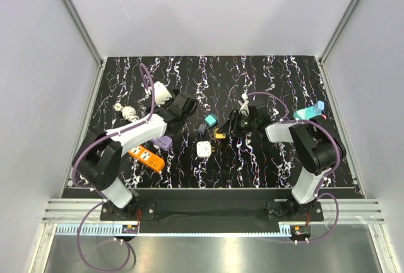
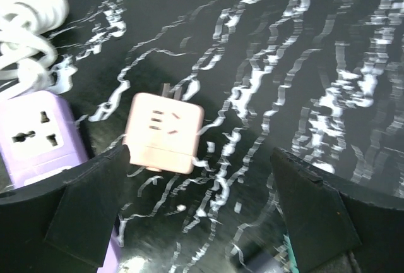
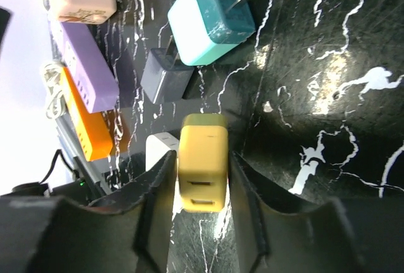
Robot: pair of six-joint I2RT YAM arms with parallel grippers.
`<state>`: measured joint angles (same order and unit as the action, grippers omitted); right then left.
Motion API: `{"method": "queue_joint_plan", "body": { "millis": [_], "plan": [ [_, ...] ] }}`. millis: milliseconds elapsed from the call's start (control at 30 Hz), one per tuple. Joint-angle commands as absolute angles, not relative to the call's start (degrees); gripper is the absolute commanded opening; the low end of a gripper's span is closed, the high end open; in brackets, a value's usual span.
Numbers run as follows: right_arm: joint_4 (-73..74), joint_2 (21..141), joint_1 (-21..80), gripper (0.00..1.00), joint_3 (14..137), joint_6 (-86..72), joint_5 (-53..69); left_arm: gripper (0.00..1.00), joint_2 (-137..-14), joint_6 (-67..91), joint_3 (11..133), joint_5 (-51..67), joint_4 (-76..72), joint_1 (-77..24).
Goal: Pull the plug off the socket
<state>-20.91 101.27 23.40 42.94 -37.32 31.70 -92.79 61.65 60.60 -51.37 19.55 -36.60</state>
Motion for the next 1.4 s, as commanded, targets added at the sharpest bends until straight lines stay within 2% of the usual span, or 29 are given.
{"method": "queue_joint_plan", "body": {
  "millis": [0, 233, 433, 500, 600, 1033, 1200, 1367],
  "plan": [
    [-18.99, 101.25, 24.35, 0.47, 45.61, -35.95, 29.88, 0.99, -89.48, 55.75, 58.37, -49.77, 13.03, -36.91],
    [-14.33, 100.55, 24.78, 0.63, 47.46, -34.02, 28.04, 0.99, -83.86, 44.92, 47.92, -40.44, -6.21, -37.35],
    [-7.22, 96.78, 24.78, 0.81, 48.34, -31.82, 23.74, 0.99, -76.47, 39.82, 41.41, -34.46, -11.07, -38.93],
    [-4.32, 94.49, 24.79, 0.93, 48.08, -30.85, 21.89, 0.99, -73.84, 38.85, 39.91, -30.95, -11.69, -39.37],
    [-0.29, 91.94, 24.79, 1.00, 48.51, -29.62, 18.99, 0.99, -69.10, 39.11, 36.57, -28.48, -11.25, -40.95],
    [18.62, 74.45, 24.79, 1.00, 45.09, -32.96, 5.11, 0.99, -40.54, 48.60, 17.84, -15.30, -6.34, -47.63],
    [28.02, 67.33, 24.70, 1.00, 44.47, -35.68, -3.24, 0.99, -38.06, 49.83, 20.29, -12.22, -3.26, -50.62],
    [36.63, 61.36, 24.61, 1.00, 44.65, -37.70, -12.38, 0.99, -41.13, 51.50, 22.76, -10.64, -2.81, -55.27]
  ]
}}
